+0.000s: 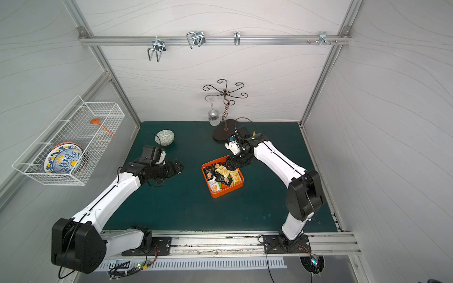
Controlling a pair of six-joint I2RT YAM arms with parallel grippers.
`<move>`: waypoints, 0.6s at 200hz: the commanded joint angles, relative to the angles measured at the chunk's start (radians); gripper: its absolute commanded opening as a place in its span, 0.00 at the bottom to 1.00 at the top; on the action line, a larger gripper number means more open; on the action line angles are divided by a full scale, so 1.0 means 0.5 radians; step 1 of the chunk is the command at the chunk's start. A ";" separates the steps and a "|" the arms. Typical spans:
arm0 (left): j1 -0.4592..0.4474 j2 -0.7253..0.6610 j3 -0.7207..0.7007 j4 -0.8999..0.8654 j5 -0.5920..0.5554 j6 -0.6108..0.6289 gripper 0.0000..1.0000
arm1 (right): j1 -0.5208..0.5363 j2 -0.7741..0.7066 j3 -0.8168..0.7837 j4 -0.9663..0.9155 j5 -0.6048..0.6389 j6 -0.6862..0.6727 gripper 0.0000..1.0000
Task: Take the cookies out of the storage box
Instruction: Pick up the cookie from the storage box.
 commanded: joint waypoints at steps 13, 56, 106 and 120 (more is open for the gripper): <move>-0.001 -0.023 0.029 -0.083 0.102 -0.076 0.99 | 0.090 0.223 0.137 -0.026 0.042 -0.205 0.68; -0.002 0.154 0.135 -0.203 0.221 -0.037 0.99 | 0.178 0.473 0.300 0.046 0.152 -0.281 0.72; -0.002 -0.017 0.024 -0.190 0.193 -0.082 0.99 | 0.245 0.638 0.415 0.081 0.316 -0.381 0.79; -0.002 -0.037 0.017 -0.202 0.199 -0.071 0.99 | 0.245 0.686 0.441 0.069 0.370 -0.387 0.80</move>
